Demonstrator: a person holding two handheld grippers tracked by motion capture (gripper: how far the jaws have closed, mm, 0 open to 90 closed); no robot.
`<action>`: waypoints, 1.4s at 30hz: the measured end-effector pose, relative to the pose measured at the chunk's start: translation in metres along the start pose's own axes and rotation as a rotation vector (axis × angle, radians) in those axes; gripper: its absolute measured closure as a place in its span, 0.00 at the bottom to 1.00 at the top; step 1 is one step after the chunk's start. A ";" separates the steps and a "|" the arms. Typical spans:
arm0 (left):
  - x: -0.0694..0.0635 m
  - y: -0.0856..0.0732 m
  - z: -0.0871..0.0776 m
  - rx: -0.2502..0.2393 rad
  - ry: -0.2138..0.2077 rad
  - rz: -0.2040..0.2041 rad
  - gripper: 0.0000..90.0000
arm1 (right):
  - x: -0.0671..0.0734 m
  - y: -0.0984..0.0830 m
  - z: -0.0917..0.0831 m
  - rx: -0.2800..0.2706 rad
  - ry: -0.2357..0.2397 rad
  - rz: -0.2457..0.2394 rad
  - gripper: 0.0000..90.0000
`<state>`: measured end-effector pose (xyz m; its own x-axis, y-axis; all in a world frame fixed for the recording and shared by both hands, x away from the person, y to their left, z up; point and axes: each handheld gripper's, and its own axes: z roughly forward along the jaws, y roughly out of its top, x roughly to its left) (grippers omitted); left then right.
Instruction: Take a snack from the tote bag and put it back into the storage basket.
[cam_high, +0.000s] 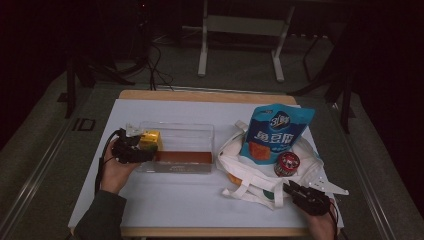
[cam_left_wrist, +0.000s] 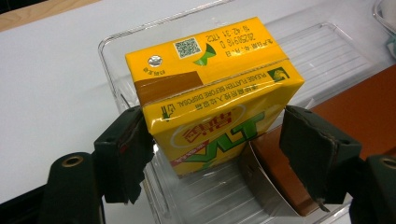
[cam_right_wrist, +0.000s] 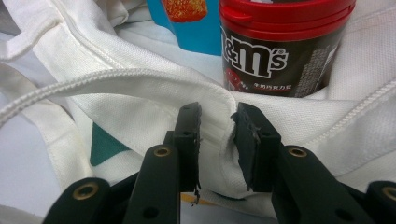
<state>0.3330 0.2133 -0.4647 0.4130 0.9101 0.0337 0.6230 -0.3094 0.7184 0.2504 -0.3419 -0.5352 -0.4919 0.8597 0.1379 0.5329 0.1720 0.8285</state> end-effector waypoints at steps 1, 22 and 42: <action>0.000 0.000 0.000 -0.002 0.002 0.000 0.29 | 0.000 0.000 0.000 0.000 0.000 0.000 0.78; -0.001 0.000 -0.011 -0.072 0.022 -0.005 0.29 | 0.000 0.000 0.000 0.001 0.001 0.001 0.78; -0.001 0.001 -0.030 -0.159 0.011 -0.020 0.30 | 0.000 0.000 0.000 0.001 0.002 0.001 0.78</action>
<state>0.3129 0.2205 -0.4435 0.3934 0.9190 0.0251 0.5175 -0.2439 0.8202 0.2505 -0.3420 -0.5351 -0.4924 0.8591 0.1396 0.5342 0.1718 0.8277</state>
